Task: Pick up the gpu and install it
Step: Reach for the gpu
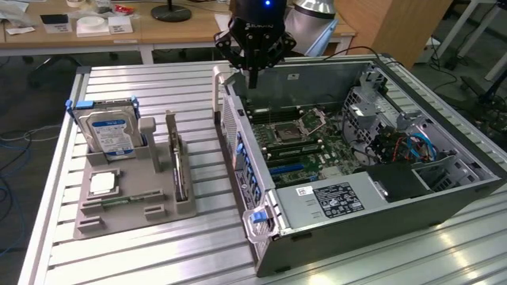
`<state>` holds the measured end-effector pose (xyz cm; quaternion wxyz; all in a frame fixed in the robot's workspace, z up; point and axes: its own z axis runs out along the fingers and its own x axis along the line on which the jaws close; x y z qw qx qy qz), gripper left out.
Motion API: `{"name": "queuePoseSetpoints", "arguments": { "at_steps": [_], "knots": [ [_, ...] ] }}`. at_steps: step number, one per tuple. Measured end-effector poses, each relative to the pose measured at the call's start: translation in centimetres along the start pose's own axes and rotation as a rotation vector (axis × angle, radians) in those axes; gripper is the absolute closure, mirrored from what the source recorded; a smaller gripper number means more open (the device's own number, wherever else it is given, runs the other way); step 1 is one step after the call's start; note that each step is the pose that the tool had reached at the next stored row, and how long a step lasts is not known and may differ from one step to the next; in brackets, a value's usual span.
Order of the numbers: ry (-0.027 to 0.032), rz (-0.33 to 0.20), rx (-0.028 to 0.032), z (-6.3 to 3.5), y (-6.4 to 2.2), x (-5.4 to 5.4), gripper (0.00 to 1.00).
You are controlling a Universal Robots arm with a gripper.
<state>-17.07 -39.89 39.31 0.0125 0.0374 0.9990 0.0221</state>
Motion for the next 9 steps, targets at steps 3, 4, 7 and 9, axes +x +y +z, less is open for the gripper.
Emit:
{"name": "queuePoseSetpoints", "arguments": {
  "at_steps": [3, 4, 7, 9],
  "knots": [
    [0.0000, 0.000, 0.0000, -0.01, -0.03, 0.5, 0.89],
    [0.0000, 0.000, 0.0000, -0.01, -0.05, 0.6, 0.89],
    [-0.0001, 0.000, 0.0000, -0.02, -0.08, 1.1, 0.89],
    [0.0000, 0.000, 0.0000, -0.03, -0.10, 1.3, 0.89]
  ]
}}
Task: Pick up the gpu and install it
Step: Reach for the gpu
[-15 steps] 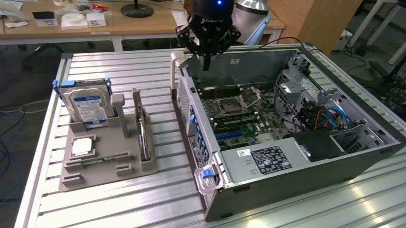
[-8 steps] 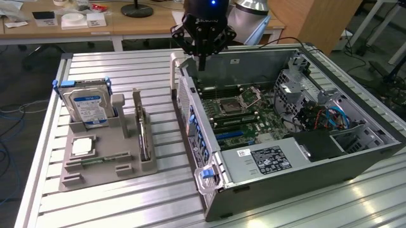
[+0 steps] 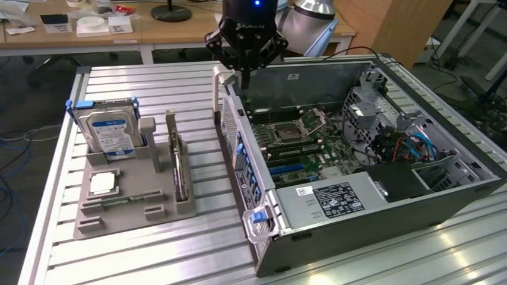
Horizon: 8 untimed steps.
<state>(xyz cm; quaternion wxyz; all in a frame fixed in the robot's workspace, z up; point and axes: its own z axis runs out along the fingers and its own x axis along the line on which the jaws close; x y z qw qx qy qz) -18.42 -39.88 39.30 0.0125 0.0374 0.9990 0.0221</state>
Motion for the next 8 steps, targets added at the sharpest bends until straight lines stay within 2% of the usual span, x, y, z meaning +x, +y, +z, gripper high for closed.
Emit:
{"name": "queuePoseSetpoints", "arguments": {
  "at_steps": [8],
  "knots": [
    [0.0000, 0.000, -0.0001, -0.02, -0.09, 1.2, 0.89]
  ]
}}
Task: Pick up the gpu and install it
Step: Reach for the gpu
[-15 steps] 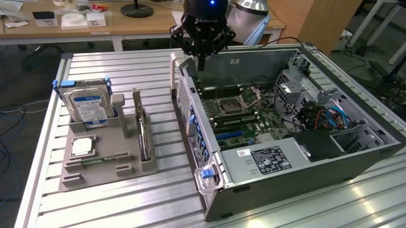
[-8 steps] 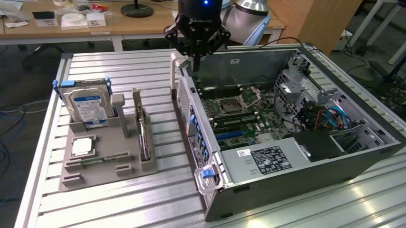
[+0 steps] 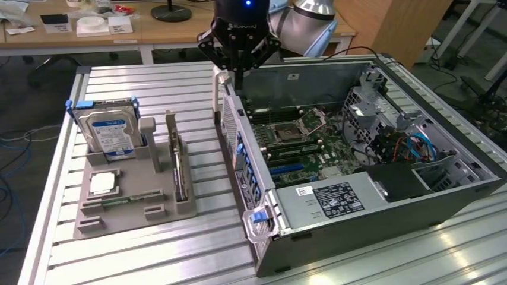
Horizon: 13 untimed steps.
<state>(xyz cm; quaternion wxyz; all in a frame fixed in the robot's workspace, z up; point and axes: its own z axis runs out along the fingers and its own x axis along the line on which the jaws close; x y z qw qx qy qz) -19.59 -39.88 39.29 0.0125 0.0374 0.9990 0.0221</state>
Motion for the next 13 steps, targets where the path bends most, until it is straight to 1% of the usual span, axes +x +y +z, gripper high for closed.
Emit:
{"name": "queuePoseSetpoints", "arguments": {
  "at_steps": [13],
  "knots": [
    [-0.0001, 0.000, 0.0000, -0.03, -0.14, 1.8, 0.89]
  ]
}}
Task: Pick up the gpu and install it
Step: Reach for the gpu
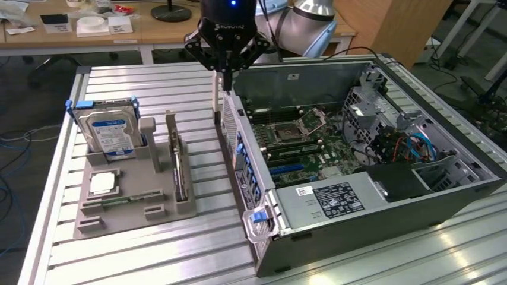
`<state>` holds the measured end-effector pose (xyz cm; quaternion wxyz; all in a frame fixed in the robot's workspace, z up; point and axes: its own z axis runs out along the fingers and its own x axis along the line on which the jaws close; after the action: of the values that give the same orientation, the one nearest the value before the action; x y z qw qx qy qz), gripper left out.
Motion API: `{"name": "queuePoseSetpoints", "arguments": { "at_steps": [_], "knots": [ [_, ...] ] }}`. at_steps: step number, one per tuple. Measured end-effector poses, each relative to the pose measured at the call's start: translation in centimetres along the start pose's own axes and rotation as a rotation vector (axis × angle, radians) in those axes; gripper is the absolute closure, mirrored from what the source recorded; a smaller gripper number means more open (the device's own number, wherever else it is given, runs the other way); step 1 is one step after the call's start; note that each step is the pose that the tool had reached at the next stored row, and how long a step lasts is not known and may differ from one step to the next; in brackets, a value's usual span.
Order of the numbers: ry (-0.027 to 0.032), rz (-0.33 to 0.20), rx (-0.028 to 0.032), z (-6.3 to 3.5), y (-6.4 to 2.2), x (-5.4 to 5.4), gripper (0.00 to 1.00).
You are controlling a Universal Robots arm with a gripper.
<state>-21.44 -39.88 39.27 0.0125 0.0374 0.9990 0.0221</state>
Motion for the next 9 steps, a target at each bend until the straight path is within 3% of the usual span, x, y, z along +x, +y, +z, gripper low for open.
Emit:
{"name": "queuePoseSetpoints", "arguments": {
  "at_steps": [9],
  "knots": [
    [0.0000, 0.000, 0.0001, -0.03, -0.10, 1.3, 0.89]
  ]
}}
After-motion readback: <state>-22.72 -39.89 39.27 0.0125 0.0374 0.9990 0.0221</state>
